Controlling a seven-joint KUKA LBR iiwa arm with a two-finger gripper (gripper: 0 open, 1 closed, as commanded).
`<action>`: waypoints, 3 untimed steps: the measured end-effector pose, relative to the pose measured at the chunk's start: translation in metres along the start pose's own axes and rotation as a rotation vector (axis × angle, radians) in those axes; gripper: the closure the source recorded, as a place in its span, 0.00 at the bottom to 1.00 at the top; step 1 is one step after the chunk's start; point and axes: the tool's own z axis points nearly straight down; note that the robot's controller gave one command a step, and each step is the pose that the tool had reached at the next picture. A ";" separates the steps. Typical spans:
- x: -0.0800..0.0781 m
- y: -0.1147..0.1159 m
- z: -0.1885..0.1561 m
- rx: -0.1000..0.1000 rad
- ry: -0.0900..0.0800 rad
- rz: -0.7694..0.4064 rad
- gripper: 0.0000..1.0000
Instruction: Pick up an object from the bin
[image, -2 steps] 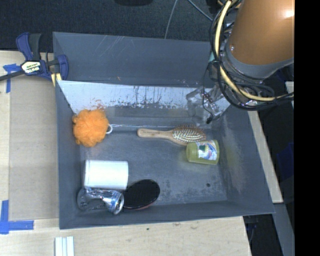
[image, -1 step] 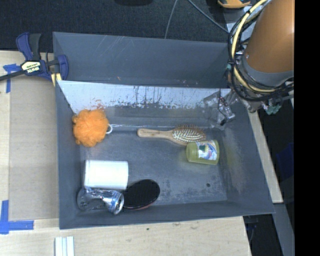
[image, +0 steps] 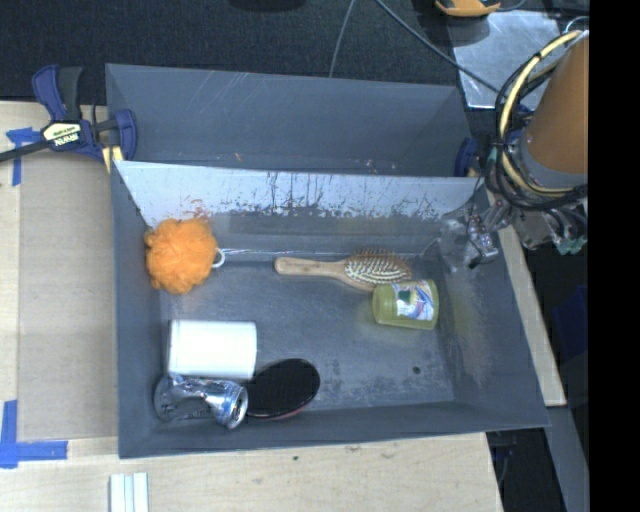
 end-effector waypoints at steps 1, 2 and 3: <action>-0.046 -0.034 0.054 0.001 -0.004 0.083 1.00; -0.038 -0.002 0.076 0.000 -0.005 0.126 1.00; -0.033 0.001 -0.102 0.005 -0.019 0.134 1.00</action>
Offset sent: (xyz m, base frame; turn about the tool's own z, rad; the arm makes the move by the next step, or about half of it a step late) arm 0.0533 -0.0191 -0.0507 0.0819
